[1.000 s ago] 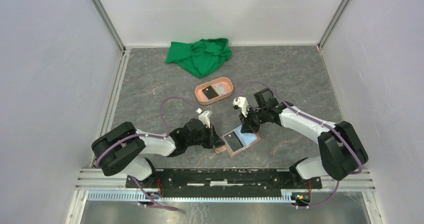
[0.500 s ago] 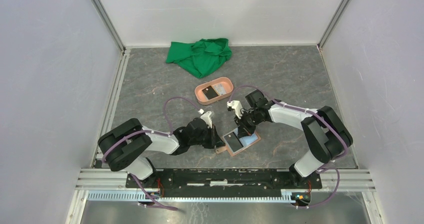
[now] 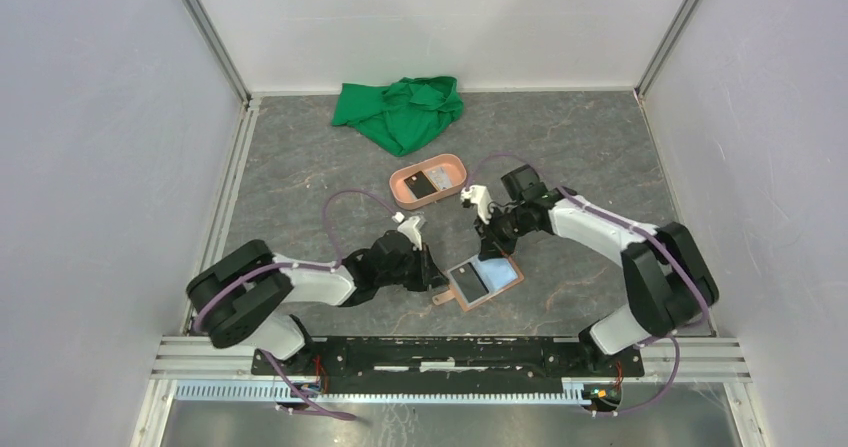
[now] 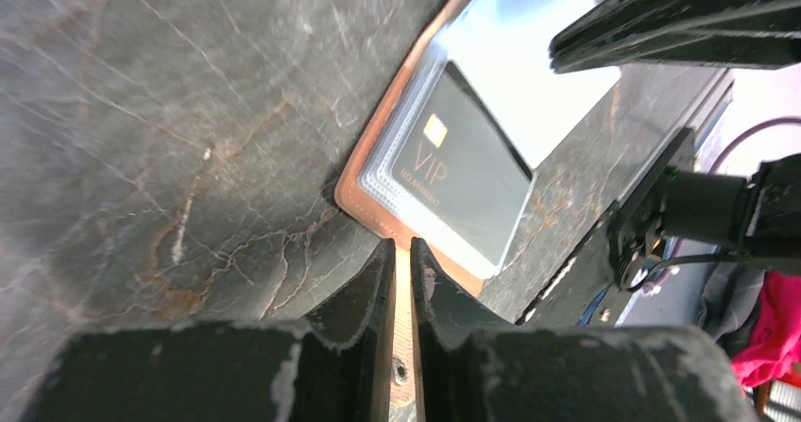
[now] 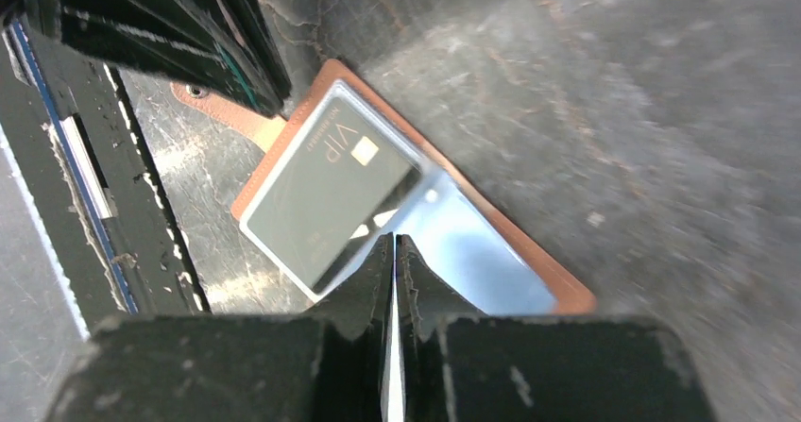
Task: Put the credit cards into the card holder
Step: Pick up the credit card from the storage box.
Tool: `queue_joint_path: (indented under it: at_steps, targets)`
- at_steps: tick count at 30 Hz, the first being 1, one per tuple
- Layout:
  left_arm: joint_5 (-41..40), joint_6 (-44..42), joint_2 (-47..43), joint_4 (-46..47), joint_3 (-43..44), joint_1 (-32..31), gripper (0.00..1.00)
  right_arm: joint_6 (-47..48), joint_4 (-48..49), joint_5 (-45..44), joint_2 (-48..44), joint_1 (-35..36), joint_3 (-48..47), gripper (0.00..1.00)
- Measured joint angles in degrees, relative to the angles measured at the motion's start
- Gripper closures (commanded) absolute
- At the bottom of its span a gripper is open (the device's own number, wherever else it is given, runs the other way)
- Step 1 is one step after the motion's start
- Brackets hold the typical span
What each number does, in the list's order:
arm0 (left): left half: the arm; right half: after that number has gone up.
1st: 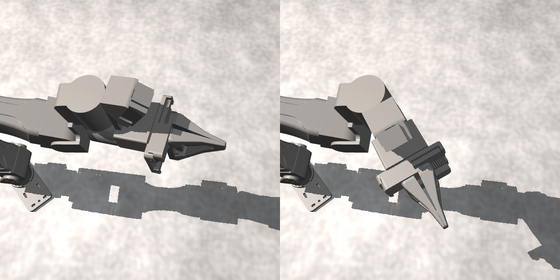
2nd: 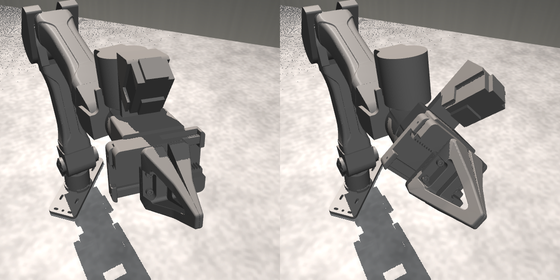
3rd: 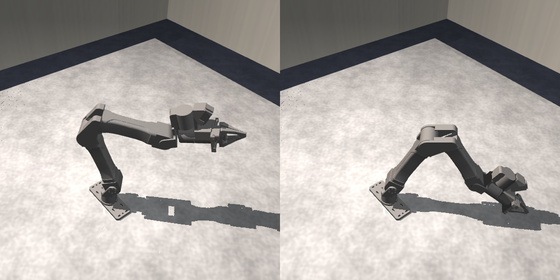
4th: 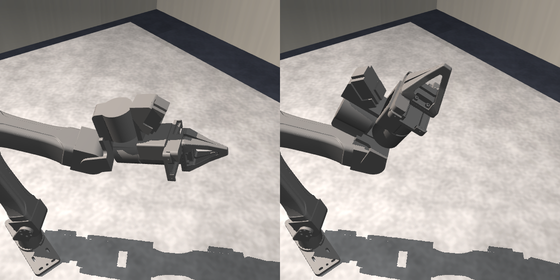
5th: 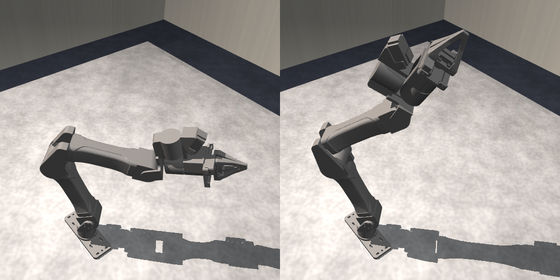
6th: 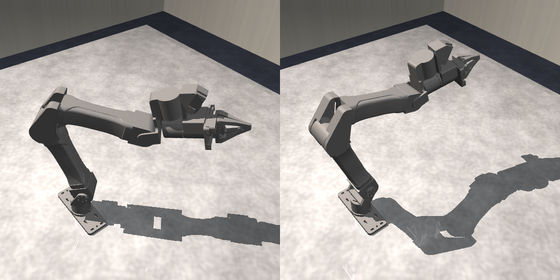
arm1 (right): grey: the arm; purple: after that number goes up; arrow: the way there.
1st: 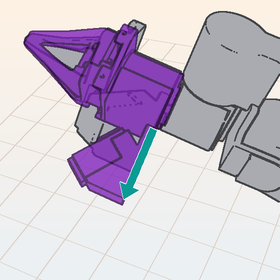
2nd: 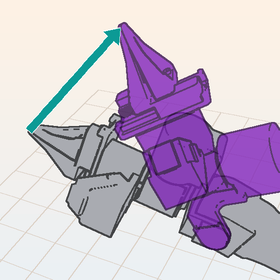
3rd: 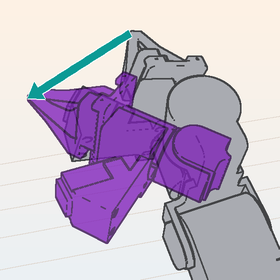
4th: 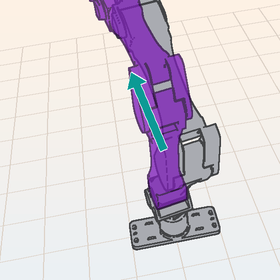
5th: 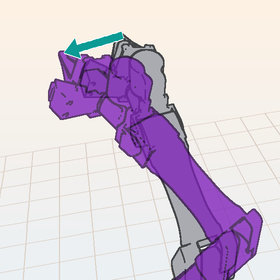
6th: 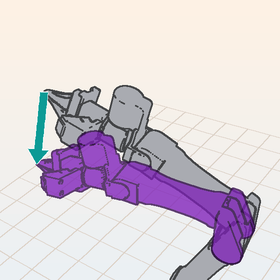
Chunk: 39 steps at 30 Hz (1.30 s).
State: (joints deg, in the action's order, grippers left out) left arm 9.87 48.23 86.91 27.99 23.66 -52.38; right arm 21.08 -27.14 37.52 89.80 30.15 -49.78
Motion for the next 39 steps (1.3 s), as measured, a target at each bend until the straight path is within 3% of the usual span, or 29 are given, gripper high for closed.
queue_joint_path:
  at_steps: [3, 4, 7, 9, 10, 12, 14, 18, 23, 28, 33, 39]
  targets:
    - [-1.4, -0.5, -5.1, -3.0, 0.0, 1.3, 0.78, 3.5, -2.7, 1.0, -4.9, -3.6, -1.4, 0.85]
    - [-2.2, -1.2, -7.5, -4.3, 0.0, 1.8, 0.73, 4.7, -3.4, 1.3, -6.6, -4.6, -2.1, 0.81]
    - [-4.5, -4.9, -15.2, -10.1, 1.4, 4.2, 0.53, 7.4, -4.5, 2.3, -11.4, -6.8, -4.8, 0.60]
    - [-6.3, -8.5, -18.8, -14.1, 4.1, 6.4, 0.34, 8.5, -4.3, 3.2, -13.8, -7.7, -6.7, 0.38]
    - [-7.3, -10.5, -20.0, -16.0, 6.2, 7.7, 0.25, 9.2, -3.5, 4.0, -15.0, -8.4, -7.8, 0.34]
    - [-9.4, -14.7, -20.9, -19.5, 11.0, 10.1, 0.11, 9.5, -2.3, 5.6, -15.9, -9.1, -9.3, 0.32]
    - [-11.7, -19.2, -20.5, -22.3, 16.0, 11.8, 0.04, 9.6, -0.7, 8.5, -15.8, -9.7, -10.3, 0.32]
    - [-15.4, -25.2, -16.8, -26.6, 25.6, 14.9, 0.04, 10.4, 0.8, 15.2, -14.1, -11.2, -9.4, 0.31]
    - [-14.1, -24.6, -6.9, -27.7, 32.9, 19.1, 0.07, 10.3, 2.3, 18.8, -13.9, -14.0, -4.8, 0.31]
    - [-13.2, -18.6, 2.4, -27.5, 34.2, 21.5, 0.23, 8.9, 4.0, 19.5, -12.3, -16.9, -3.1, 0.32]
    - [-15.5, -12.2, 9.2, -30.3, 38.8, 21.2, 0.22, 8.5, 4.4, 19.4, -10.4, -18.1, -3.1, 0.32]
    - [-27.6, -4.5, 17.7, -42.0, 53.0, 18.8, 0.24, 8.3, 4.4, 19.2, -9.2, -18.1, -3.1, 0.32]
